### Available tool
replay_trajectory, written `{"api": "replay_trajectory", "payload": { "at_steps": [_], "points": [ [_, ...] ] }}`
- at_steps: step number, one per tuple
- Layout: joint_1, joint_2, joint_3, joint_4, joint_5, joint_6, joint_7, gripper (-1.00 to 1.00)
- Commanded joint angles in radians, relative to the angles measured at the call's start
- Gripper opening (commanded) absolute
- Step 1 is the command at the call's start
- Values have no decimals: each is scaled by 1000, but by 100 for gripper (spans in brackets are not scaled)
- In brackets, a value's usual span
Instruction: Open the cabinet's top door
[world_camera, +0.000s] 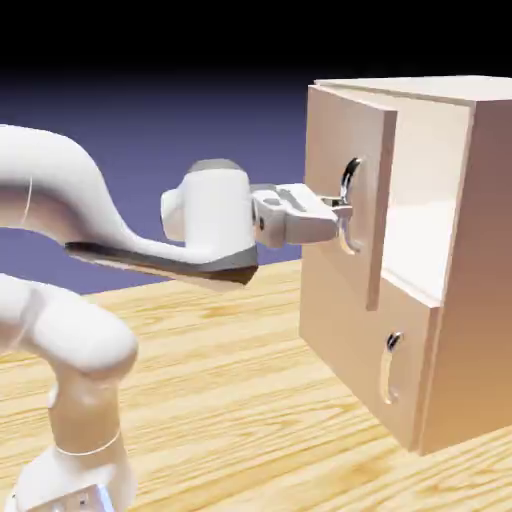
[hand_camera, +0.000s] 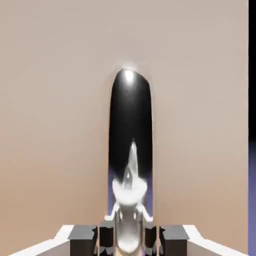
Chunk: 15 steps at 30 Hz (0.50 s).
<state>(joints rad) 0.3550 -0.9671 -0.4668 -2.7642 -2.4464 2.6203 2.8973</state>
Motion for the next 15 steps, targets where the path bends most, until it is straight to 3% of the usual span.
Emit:
{"api": "replay_trajectory", "payload": {
  "at_steps": [1, 15],
  "points": [
    [-32, -9, 36, -15, 29, 0, 0, -100],
    [-404, -215, 486, -173, 494, 76, -103, -100]
  ]
}}
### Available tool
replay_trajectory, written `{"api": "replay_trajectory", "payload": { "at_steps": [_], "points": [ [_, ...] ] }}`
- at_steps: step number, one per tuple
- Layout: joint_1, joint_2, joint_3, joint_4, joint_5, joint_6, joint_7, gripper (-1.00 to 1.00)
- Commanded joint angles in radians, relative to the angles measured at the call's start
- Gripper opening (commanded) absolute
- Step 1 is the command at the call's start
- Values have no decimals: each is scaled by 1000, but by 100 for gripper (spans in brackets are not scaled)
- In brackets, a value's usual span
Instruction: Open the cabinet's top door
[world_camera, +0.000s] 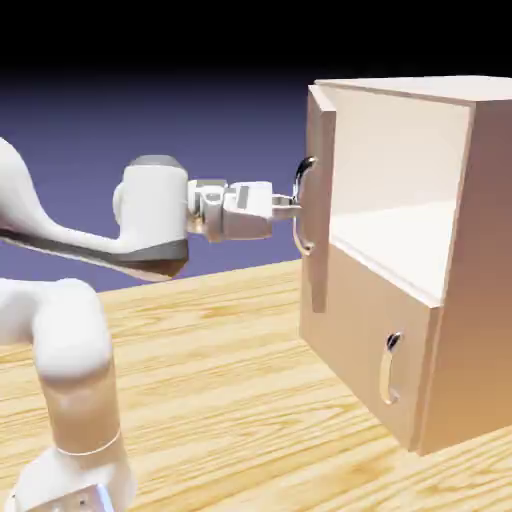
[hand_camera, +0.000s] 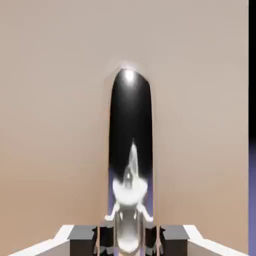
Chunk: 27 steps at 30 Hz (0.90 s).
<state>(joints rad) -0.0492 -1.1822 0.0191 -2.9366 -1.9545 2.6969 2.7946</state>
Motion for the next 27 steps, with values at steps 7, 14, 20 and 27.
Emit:
{"api": "replay_trajectory", "payload": {
  "at_steps": [7, 14, 20, 27],
  "points": [
    [12, -139, 124, -77, 306, -75, -190, -100],
    [123, -247, 282, -121, 611, -265, -345, -100],
    [236, -270, 485, -97, 867, -498, -408, -100],
    [269, -197, 739, 27, 1117, -774, -415, -100]
  ]
}}
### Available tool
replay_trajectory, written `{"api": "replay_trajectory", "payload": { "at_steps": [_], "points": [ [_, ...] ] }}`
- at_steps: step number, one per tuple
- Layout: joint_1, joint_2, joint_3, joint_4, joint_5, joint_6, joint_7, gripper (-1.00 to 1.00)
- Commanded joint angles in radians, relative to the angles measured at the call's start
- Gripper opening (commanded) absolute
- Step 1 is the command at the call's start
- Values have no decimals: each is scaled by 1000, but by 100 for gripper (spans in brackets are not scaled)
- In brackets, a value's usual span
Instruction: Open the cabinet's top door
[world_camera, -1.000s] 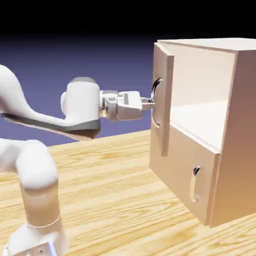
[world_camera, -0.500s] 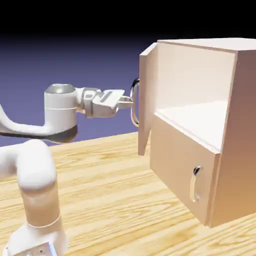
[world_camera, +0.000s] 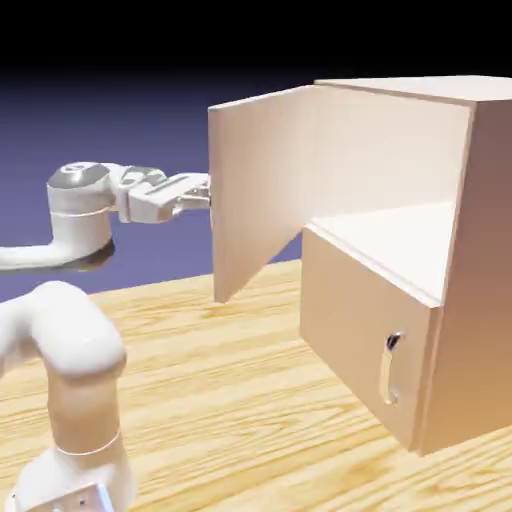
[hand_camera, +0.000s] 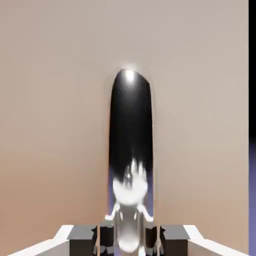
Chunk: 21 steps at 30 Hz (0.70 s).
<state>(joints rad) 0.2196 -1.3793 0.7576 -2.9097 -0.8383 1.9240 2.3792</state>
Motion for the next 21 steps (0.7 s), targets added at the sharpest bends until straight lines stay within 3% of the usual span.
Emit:
{"api": "replay_trajectory", "payload": {
  "at_steps": [1, 21],
  "points": [
    [-8, 16, 36, 27, 33, -41, 1, -100],
    [-541, 173, 547, 740, 390, -694, -25, -100]
  ]
}}
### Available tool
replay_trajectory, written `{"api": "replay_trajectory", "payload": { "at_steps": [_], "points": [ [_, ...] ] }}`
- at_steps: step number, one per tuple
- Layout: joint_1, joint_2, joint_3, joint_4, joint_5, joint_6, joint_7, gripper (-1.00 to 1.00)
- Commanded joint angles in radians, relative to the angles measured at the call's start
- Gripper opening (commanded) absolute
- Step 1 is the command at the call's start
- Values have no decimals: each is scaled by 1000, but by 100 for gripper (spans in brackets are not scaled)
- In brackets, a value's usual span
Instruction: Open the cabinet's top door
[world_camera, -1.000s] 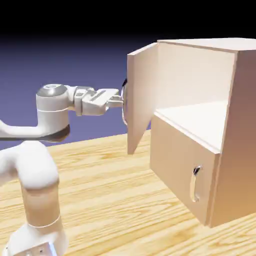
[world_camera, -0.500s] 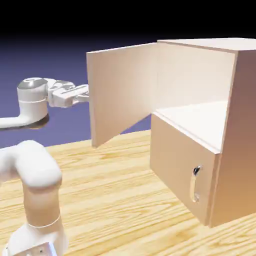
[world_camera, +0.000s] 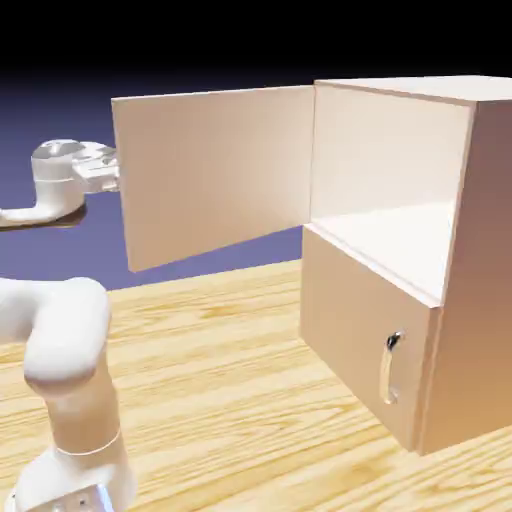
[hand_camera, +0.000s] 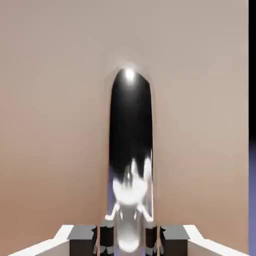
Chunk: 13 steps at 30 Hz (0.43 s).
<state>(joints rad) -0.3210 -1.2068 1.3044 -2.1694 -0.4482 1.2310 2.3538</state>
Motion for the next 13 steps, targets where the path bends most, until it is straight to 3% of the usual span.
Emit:
{"api": "replay_trajectory", "payload": {
  "at_steps": [1, 13],
  "points": [
    [-31, -1, 16, 36, 8, -27, -5, -100],
    [-378, -48, 146, 462, 63, -319, -88, -100]
  ]
}}
